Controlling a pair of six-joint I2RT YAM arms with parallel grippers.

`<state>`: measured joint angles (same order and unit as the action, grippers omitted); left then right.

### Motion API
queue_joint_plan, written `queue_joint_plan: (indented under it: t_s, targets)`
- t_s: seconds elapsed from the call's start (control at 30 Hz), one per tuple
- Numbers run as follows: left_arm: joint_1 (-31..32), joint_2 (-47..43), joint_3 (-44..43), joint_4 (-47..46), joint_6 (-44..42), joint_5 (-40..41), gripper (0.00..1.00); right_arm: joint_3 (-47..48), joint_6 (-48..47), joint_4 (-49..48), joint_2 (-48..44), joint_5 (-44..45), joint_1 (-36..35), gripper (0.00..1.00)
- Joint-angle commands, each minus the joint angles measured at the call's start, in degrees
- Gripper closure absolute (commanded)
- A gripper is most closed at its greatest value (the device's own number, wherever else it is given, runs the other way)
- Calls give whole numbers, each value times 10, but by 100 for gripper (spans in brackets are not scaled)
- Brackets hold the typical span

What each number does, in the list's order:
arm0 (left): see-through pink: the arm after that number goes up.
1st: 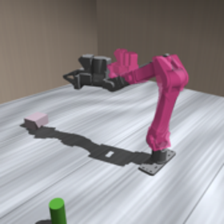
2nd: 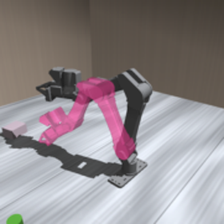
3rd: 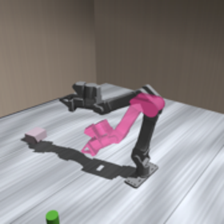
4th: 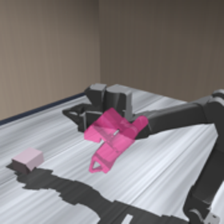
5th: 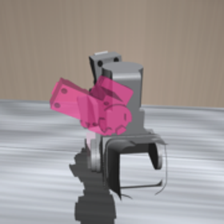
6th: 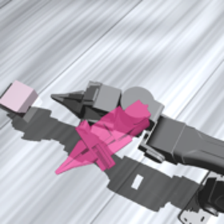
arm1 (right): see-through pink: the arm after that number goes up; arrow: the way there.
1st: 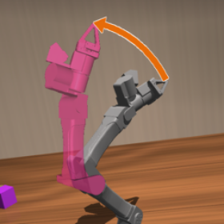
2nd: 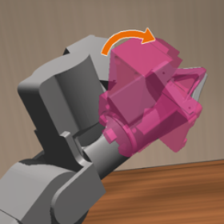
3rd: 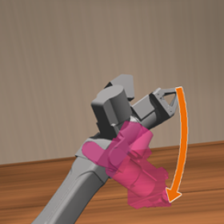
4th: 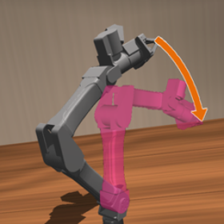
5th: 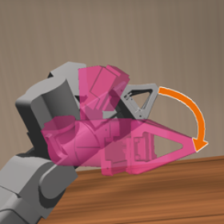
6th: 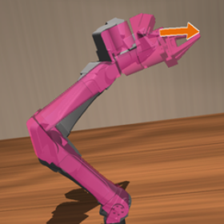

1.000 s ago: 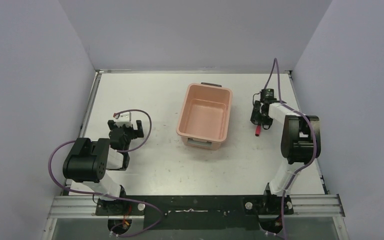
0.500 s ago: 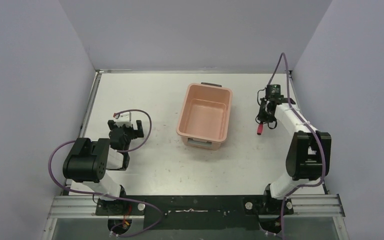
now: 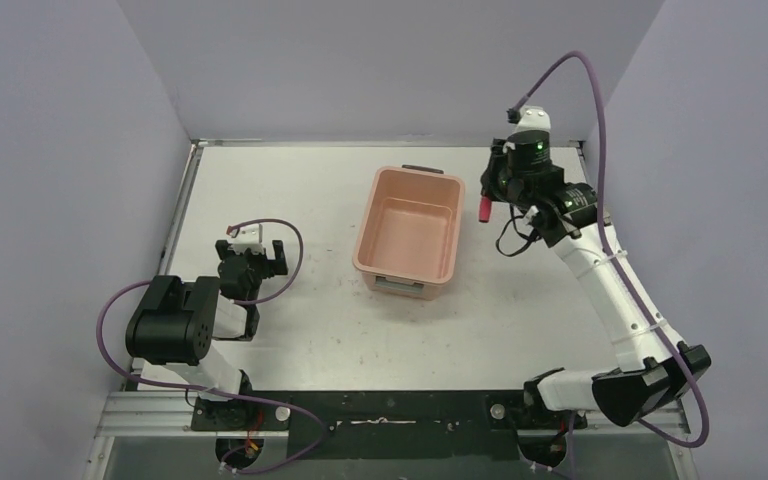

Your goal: Put the screwdriver in the bin

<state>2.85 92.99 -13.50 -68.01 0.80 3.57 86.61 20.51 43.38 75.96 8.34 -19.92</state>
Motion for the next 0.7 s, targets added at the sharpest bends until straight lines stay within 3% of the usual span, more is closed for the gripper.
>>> queue_joint_plan:
  t_s: [0.0, 0.2, 0.67]
  targets:
    - [-3, -7, -3, -30, -3, -7, 3, 37, 41, -17, 11, 55, -104, 100]
    - [-3, -7, -3, -29, -3, -7, 3, 48, 40, -39, 117, 55, -183, 100]
    - [-3, -7, -3, -30, -4, -8, 3, -20, 49, -138, 359, -35, -173, 100]
